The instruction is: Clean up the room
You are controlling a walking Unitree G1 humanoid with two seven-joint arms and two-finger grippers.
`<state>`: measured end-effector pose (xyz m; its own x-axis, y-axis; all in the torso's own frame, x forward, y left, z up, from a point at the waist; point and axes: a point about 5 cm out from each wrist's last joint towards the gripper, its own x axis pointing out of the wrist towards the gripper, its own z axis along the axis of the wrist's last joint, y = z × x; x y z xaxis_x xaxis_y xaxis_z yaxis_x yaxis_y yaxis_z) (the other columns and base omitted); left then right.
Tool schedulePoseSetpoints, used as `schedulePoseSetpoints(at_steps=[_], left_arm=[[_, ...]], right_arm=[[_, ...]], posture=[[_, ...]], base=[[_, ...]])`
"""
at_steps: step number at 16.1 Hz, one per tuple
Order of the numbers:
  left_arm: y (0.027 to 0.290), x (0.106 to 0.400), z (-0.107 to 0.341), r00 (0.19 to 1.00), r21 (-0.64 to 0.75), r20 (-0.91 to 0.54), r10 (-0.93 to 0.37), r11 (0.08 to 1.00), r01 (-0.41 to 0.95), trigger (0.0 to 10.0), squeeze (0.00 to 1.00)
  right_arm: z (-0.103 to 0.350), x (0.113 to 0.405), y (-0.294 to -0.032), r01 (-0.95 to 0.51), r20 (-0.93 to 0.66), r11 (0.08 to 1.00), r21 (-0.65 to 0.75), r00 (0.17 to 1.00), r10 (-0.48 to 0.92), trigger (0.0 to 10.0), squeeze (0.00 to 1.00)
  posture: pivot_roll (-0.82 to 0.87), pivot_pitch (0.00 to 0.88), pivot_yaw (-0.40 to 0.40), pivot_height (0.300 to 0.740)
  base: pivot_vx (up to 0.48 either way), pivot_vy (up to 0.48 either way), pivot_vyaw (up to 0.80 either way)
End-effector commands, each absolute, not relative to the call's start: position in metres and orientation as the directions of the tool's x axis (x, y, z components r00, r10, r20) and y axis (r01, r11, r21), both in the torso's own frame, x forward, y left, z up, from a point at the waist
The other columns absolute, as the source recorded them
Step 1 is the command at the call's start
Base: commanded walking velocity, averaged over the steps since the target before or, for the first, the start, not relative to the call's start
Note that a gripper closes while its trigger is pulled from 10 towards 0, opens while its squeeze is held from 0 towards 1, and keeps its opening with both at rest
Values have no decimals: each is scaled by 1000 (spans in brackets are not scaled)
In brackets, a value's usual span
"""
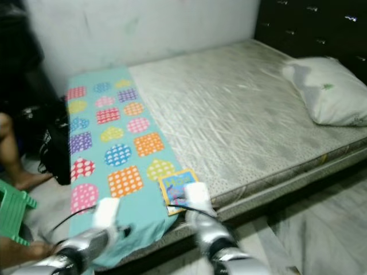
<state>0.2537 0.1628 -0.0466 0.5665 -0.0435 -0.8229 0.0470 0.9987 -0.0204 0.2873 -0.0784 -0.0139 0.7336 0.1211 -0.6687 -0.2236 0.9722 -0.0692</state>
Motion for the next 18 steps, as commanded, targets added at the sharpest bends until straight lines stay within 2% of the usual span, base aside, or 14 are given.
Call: schedulePoseSetpoints(at_steps=[1, 7, 13, 18], left_arm=[[159, 259, -43, 580, -26, -813, -57, 998, 62, 10000, 0], [159, 259, -43, 584, -37, -809, -64, 998, 59, 10000, 0], [155, 262, -40, 608, -78, -787, -102, 995, 67, 10000, 0], [154, 262, -40, 607, -75, -788, -103, 995, 72, 10000, 0]], right_arm=[[-13, 289, -84, -223, -666, 971, -84, 738, 112, 10000, 0], [-14, 288, -83, -227, -665, 970, -80, 737, 118, 10000, 0], [-14, 288, -83, -225, -664, 972, -74, 738, 121, 10000, 0], [-14, 288, -84, -229, -663, 971, -75, 739, 123, 10000, 0]], posture=[[-94, 3, 74, 740], [-93, 9, 75, 740], [-94, 12, 74, 740], [-94, 5, 72, 740]], base=[[0, 0, 800], [0, 0, 739], [0, 0, 0], [210, 0, 0]])
